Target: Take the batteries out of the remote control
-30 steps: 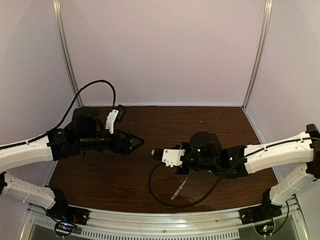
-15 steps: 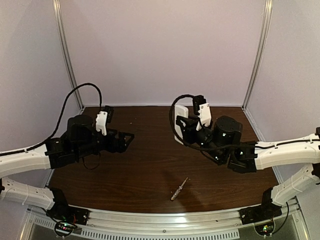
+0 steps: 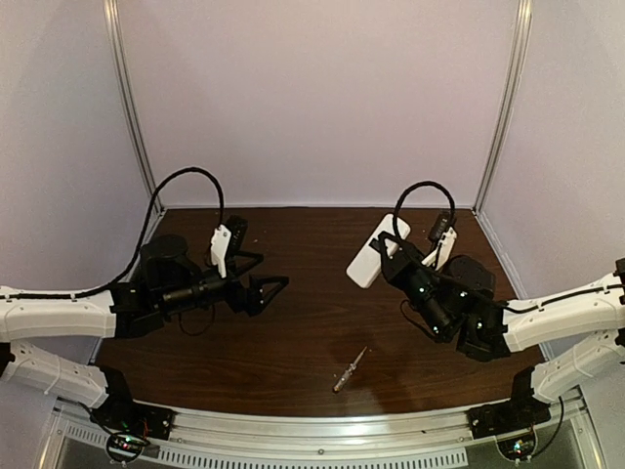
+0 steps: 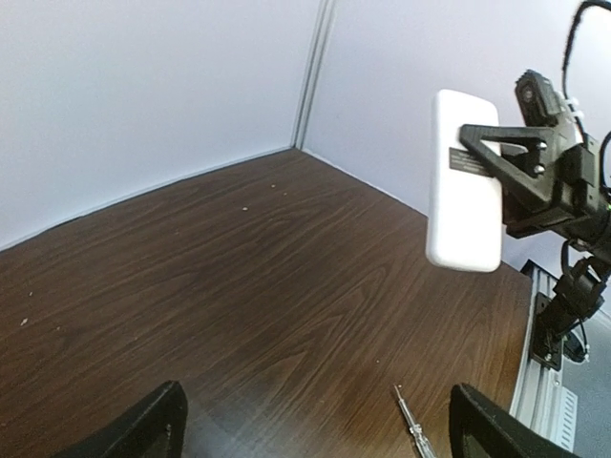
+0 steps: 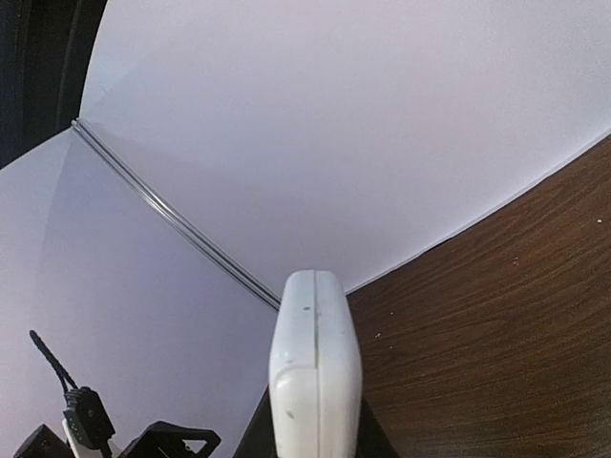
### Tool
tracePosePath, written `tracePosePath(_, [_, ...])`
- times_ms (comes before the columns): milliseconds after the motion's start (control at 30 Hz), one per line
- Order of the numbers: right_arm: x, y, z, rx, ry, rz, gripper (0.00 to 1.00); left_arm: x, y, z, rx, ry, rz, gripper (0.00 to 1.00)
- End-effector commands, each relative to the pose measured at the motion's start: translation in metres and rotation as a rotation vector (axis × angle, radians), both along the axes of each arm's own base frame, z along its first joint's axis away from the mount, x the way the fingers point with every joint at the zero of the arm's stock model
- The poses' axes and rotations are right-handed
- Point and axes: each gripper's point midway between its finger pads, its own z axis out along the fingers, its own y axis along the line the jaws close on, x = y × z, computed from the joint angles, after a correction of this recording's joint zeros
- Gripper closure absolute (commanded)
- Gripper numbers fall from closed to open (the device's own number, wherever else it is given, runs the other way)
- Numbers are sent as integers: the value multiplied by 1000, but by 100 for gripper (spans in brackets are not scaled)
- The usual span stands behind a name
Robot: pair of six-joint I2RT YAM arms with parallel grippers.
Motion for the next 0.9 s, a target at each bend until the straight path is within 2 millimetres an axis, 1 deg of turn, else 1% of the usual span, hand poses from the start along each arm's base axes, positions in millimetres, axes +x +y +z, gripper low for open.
tracePosePath(0, [-2,-25,9,308,29,-43,100,-15,-24,17,-38,-141,-101,3])
tracePosePath(133, [-2,-25,7,407,64,-26,100,-18,-39,15,-22,-175,-137,3])
tracePosePath(300, [-2,-25,-1,485,104,-32,100,-20,-57,12,-13,-208,-168,3])
tracePosePath(400, [-5,-19,-6,491,126,-41,100,-23,-71,11,-8,-234,-190,3])
tracePosePath(533, [-12,-13,-11,497,137,-50,100,-19,-85,10,-5,-253,-198,3])
tracePosePath(633, [-19,-14,-11,505,136,-51,100,-15,-92,11,-10,-265,-200,3])
tracePosePath(767, [-26,-10,-13,486,154,-57,100,-13,-102,8,-5,-274,-216,5])
tracePosePath(867, [-30,-9,-17,492,163,-57,100,-15,-109,5,-7,-283,-239,5])
